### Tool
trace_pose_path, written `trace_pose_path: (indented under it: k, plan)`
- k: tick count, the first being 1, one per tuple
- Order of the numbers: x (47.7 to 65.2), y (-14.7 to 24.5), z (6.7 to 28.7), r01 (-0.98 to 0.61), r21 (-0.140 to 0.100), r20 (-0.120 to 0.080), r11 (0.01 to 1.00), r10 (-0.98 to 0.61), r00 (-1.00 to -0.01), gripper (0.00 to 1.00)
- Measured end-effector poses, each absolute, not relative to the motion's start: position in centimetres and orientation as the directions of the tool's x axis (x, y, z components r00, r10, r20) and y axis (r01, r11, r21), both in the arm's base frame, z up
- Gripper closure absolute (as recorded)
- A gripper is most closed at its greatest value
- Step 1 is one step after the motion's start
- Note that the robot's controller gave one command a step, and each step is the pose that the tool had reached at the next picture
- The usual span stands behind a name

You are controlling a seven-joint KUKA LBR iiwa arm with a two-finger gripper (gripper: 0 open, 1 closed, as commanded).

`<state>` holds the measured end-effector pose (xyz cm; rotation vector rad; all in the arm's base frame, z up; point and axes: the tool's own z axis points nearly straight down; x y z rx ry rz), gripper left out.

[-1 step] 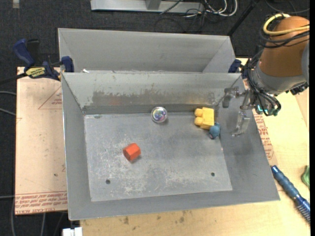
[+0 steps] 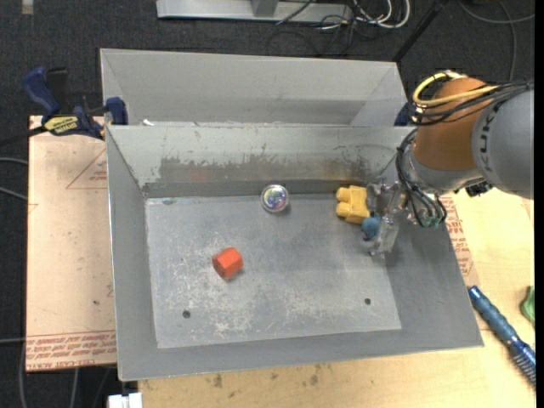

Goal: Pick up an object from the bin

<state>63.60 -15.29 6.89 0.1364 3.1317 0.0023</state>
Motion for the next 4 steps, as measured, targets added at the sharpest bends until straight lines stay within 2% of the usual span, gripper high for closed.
trace_pose_path:
  k: [1,2,3,4]
  plan:
    - [63.6,-15.3,7.1,0.085,0.000,-0.006,0.996,0.085,-0.996,1.00]
    - [64.1,-12.4,7.2,-0.122,-0.001,-0.006,0.993,-0.122,-0.993,1.00]
    - [61.3,-11.7,16.5,-0.162,-0.003,-0.010,0.987,-0.162,-0.987,1.00]
    - [65.8,-13.3,23.5,-0.148,-0.005,-0.015,0.989,-0.148,-0.989,1.00]
